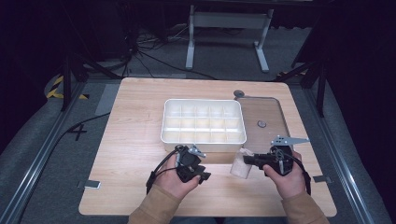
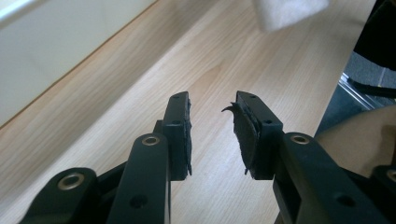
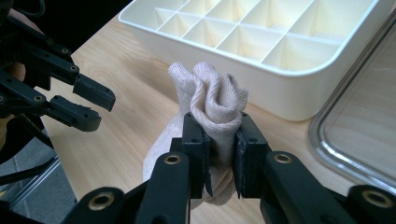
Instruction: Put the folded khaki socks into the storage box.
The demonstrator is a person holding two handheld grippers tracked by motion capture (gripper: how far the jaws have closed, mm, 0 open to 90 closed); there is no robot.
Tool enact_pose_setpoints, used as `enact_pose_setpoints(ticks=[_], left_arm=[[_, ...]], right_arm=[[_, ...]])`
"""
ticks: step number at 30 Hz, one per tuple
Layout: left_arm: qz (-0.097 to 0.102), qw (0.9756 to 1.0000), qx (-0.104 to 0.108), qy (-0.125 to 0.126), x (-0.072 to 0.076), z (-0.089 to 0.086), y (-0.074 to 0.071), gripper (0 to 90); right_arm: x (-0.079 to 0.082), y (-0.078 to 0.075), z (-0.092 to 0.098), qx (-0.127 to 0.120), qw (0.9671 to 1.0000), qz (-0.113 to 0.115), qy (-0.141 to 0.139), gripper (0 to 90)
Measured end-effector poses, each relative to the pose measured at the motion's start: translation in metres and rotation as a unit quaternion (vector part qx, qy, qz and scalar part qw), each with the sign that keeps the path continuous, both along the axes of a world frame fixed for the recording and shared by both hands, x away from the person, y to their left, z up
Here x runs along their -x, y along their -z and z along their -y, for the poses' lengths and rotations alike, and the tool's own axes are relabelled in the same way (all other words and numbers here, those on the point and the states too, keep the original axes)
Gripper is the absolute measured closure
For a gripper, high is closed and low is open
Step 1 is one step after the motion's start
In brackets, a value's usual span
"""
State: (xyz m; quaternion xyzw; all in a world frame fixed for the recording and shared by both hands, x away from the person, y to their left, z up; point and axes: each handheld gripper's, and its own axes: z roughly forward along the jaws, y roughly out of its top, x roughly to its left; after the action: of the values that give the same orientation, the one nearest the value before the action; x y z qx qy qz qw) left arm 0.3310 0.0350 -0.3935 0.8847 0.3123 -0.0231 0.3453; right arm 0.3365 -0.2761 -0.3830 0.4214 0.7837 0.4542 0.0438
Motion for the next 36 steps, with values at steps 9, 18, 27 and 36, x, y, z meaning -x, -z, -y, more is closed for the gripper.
enact_pose_setpoints(ticks=[9, 18, 27, 36], left_arm=[[0.005, 0.9996, 0.003, -0.027, -0.005, -0.021, -0.006, 65.9], [0.011, 0.9985, 0.015, -0.051, -0.007, -0.041, -0.013, 65.4], [0.009, 0.9978, 0.025, -0.060, -0.010, -0.051, -0.016, 64.8], [0.007, 0.9973, 0.027, -0.067, -0.011, -0.058, -0.016, 64.5]], right_arm=[[-0.018, -0.020, 0.006, 0.009, 0.9999, 0.002, -0.008, 77.4], [-0.038, -0.040, 0.005, 0.032, 0.9995, 0.004, -0.005, 77.3], [-0.054, -0.048, 0.006, 0.039, 0.9992, -0.002, -0.010, 77.0], [-0.069, -0.058, 0.008, 0.057, 0.9977, -0.009, -0.037, 76.5]])
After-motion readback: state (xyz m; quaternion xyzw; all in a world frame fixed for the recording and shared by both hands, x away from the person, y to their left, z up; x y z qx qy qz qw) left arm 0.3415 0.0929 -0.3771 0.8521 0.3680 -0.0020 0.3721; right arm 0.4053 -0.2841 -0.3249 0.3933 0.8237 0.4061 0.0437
